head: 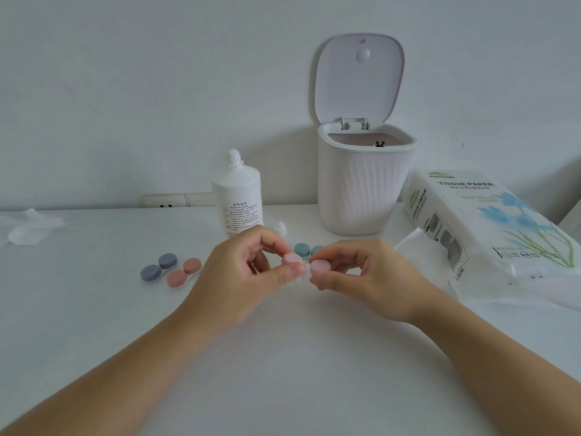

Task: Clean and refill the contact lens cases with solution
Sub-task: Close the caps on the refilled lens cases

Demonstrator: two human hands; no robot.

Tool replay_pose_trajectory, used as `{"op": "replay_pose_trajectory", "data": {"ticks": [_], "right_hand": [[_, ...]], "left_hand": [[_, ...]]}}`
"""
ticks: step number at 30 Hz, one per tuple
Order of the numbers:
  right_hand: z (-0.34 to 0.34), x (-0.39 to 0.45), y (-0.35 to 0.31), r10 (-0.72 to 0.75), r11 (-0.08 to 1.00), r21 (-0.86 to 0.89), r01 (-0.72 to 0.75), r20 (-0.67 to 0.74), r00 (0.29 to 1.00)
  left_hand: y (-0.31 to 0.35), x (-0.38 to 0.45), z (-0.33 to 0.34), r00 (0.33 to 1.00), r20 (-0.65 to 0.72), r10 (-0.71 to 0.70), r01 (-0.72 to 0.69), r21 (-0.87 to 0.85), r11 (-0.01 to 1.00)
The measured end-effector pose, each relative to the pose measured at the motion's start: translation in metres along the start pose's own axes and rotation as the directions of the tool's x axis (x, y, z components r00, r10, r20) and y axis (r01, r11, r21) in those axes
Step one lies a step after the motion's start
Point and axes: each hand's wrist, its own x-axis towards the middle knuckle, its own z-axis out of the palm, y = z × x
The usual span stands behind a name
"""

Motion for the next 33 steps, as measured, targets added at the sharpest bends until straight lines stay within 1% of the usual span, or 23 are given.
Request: {"op": "replay_pose_trajectory", "data": {"ticks": [5, 9, 13, 19, 21, 25, 28, 30, 33], "right_hand": [[0.0004, -0.0003, -0.0025, -0.015, 1.000, 0.017, 0.015, 0.005, 1.000], [0.0002, -0.0002, -0.0033, -0.026, 0.999, 0.035, 0.026, 0.008, 1.000], [0.0008, -0.0008, -0.0029, -0.023, 0.999, 0.031, 0.023, 0.005, 1.000], [0.0006, -0.0006, -0.0016, -0.033, 0.999, 0.018, 0.033, 0.002, 0.999], [0.0003, -0.0009, -0.0010, -0.034, 0.999, 0.015, 0.034, -0.002, 0.999], [-0.0004, -0.0014, -0.0009, -0.041, 0.999, 0.014, 0.041, -0.005, 0.999], [0.0001, -0.0013, -0.0020, -0.039, 0.999, 0.015, 0.039, 0.000, 0.999], [0.0004, -0.0012, -0.0027, -0.036, 0.999, 0.015, 0.036, 0.001, 0.999], [0.0000, -0.0011, -0.0031, -0.034, 0.999, 0.020, 0.034, 0.000, 0.999]], "left_hand": [[0.0036, -0.0013, 0.0013, 0.998, 0.057, -0.018, 0.018, 0.000, 1.000], [0.0048, -0.0024, 0.0008, 0.995, 0.093, 0.028, -0.035, 0.075, 0.997], [0.0041, -0.0030, -0.0013, 0.997, 0.076, 0.024, -0.035, 0.144, 0.989], [0.0062, 0.0006, -0.0050, 0.982, 0.145, 0.118, -0.139, 0.146, 0.979], [0.0054, 0.0009, -0.0062, 0.982, 0.161, 0.094, -0.117, 0.139, 0.983], [0.0038, 0.0005, -0.0059, 0.975, 0.220, 0.037, -0.055, 0.074, 0.996], [0.0051, -0.0012, -0.0033, 0.970, 0.243, -0.022, 0.016, 0.026, 1.000], [0.0055, -0.0012, -0.0019, 0.975, 0.218, -0.052, 0.045, 0.035, 0.998], [0.0041, -0.0005, -0.0016, 0.989, 0.133, -0.063, 0.049, 0.111, 0.993]]}}
